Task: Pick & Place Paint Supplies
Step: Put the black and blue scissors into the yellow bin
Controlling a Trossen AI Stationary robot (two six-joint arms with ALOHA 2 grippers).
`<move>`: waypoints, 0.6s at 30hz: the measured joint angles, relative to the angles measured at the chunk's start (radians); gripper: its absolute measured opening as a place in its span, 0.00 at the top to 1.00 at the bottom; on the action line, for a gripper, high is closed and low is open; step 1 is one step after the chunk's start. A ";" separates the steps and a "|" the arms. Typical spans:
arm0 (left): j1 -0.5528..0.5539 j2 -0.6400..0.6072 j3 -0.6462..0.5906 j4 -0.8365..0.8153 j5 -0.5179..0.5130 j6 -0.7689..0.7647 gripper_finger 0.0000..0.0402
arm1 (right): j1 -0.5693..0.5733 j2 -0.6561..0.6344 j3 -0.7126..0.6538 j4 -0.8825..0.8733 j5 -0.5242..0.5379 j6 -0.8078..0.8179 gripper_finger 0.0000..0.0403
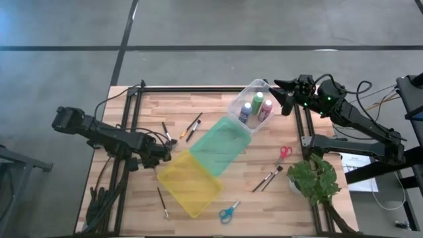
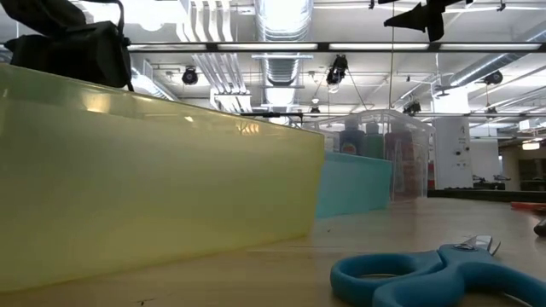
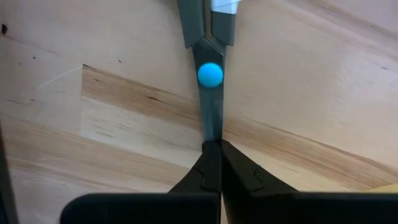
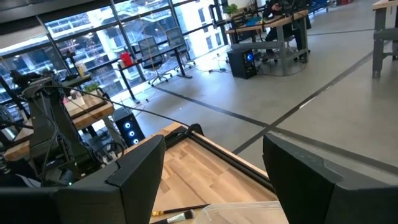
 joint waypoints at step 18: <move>0.000 0.002 0.036 -0.048 -0.045 0.011 1.00 | 0.000 0.000 0.000 0.000 0.000 0.004 0.35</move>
